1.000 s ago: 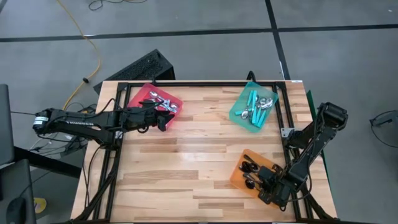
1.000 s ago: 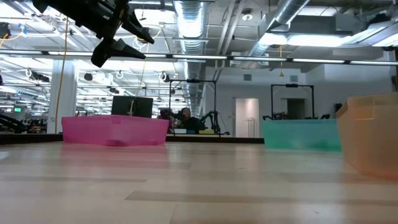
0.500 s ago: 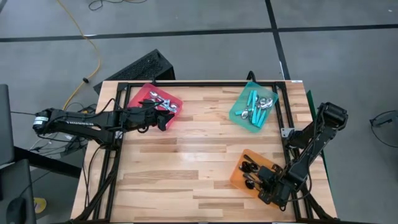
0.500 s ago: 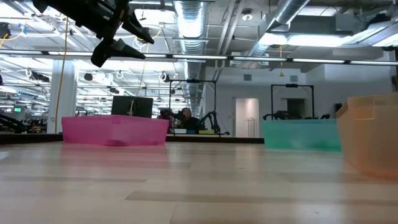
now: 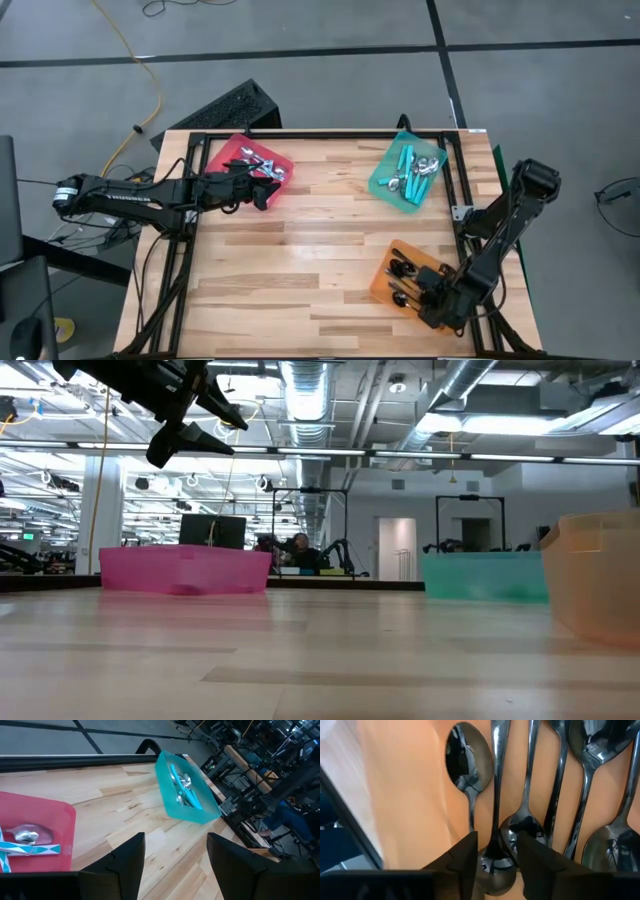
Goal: Sort silverware by color (type)
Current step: Put the black spoon into the orange bin, then return to Home Position
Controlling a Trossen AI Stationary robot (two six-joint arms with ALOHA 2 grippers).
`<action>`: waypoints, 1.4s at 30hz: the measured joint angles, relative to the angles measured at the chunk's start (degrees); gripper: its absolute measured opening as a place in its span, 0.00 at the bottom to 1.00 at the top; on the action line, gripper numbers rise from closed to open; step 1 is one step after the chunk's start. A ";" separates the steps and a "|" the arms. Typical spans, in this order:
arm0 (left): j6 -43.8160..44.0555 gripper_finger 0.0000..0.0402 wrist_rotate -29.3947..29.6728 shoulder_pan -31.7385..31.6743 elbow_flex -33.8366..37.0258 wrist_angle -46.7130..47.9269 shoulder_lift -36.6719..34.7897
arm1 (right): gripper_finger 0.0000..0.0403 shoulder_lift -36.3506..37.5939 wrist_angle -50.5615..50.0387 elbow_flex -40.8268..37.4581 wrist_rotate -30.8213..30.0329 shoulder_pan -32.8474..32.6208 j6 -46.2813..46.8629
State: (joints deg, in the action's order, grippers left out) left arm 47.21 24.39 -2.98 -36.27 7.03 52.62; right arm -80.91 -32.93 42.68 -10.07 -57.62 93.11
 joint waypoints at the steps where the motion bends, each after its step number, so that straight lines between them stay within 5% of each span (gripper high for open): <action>1: 0.10 0.49 -0.02 0.00 0.00 -0.01 0.00 | 0.40 0.42 -0.02 0.00 -0.06 0.07 -0.03; 13: 2.05 0.49 -5.30 0.00 0.01 -1.57 0.00 | 0.42 11.42 0.10 0.09 -3.47 4.63 -8.28; 26: 2.15 0.49 -8.73 0.00 0.02 -5.37 -4.35 | 0.41 30.21 2.65 0.11 -15.50 19.83 -21.07; 34: 1.43 0.49 -7.30 0.00 0.02 -8.01 -10.11 | 0.41 40.93 16.00 0.13 -15.45 27.50 -39.44; 42: -1.04 0.49 -6.02 0.00 0.02 -9.22 -13.12 | 0.41 49.67 18.99 0.13 -17.32 30.47 -54.13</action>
State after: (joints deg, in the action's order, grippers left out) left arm 46.17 18.37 -2.98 -36.25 -2.19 39.50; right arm -31.24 -13.95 42.81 -27.40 -27.14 38.98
